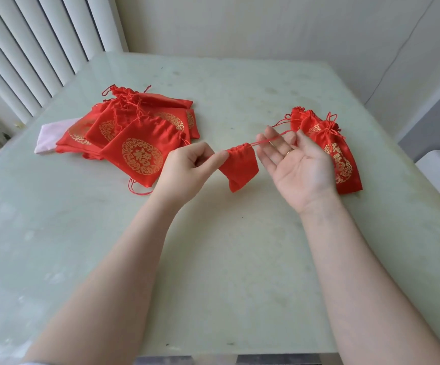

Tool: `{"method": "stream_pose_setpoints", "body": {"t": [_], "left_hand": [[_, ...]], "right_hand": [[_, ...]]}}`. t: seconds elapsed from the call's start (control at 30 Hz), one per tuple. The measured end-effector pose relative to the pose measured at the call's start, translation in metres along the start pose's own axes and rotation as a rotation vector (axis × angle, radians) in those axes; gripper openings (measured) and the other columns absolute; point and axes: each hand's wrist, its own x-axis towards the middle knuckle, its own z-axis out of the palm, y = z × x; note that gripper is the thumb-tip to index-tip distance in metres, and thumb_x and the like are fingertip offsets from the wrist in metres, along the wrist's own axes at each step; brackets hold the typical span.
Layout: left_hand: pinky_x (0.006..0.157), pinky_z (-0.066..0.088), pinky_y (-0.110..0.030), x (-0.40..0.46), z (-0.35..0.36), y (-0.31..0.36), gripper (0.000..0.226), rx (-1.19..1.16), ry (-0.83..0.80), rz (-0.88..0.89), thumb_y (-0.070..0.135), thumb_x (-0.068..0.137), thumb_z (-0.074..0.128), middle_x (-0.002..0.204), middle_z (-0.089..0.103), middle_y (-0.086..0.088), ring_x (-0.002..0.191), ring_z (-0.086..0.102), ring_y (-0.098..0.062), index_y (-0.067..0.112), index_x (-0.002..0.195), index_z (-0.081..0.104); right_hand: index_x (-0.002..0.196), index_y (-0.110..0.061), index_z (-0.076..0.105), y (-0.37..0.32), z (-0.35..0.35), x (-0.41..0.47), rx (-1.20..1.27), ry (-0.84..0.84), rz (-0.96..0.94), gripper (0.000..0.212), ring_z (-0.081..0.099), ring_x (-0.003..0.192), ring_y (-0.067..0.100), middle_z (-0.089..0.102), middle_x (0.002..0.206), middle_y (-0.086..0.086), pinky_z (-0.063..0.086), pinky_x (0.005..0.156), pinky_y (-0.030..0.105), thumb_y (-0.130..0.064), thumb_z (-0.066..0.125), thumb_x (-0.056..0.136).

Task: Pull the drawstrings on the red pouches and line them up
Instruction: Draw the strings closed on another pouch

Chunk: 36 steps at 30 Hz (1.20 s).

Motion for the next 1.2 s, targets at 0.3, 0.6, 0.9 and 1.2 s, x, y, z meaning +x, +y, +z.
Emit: {"method": "stream_pose_setpoints", "body": {"t": [0.3, 0.6, 0.9, 1.2], "left_hand": [[0.038, 0.019, -0.014, -0.001, 0.009, 0.010, 0.034, -0.664, -0.074, -0.304, 0.024, 0.099, 0.040, 0.046, 0.029, 0.012, 0.039, 0.027, -0.003, 0.016, 0.067, 0.044], [0.081, 0.054, -0.037, -0.004, 0.015, 0.017, 0.033, -0.798, -0.129, -0.237, 0.023, 0.100, 0.037, 0.071, 0.065, 0.004, 0.078, 0.064, -0.014, 0.012, 0.072, 0.050], [0.040, 0.017, -0.017, 0.000, 0.005, 0.011, 0.041, -0.626, -0.131, -0.467, 0.025, 0.096, 0.046, 0.051, 0.021, 0.006, 0.043, 0.018, -0.008, 0.022, 0.061, 0.026], [0.054, 0.032, -0.023, -0.006, 0.019, 0.016, 0.039, -0.548, -0.180, -0.436, 0.049, 0.095, 0.035, 0.076, 0.058, 0.005, 0.048, 0.040, -0.012, 0.020, 0.075, 0.053]], "right_hand": [[0.067, -0.014, 0.044, 0.001, 0.001, 0.006, 0.224, 0.132, 0.114, 0.035, 0.028, 0.035, 0.008, 0.035, 0.047, -0.004, 0.032, 0.037, 0.015, -0.017, 0.030, 0.099], [0.077, -0.006, 0.059, 0.016, 0.012, 0.001, -0.363, -0.007, 0.057, 0.035, 0.032, 0.046, 0.006, 0.042, 0.057, -0.002, 0.024, 0.044, 0.017, -0.015, 0.033, 0.099], [0.082, -0.012, 0.071, 0.031, -0.003, 0.000, -1.334, -0.129, 0.068, 0.012, 0.053, 0.071, 0.007, 0.063, 0.075, -0.003, 0.040, 0.071, 0.022, -0.013, 0.060, 0.087], [0.074, -0.016, 0.056, 0.032, 0.001, -0.003, -1.046, -0.074, 0.109, 0.022, 0.045, 0.047, 0.006, 0.055, 0.062, 0.001, 0.034, 0.046, 0.014, -0.010, 0.050, 0.094]]}}
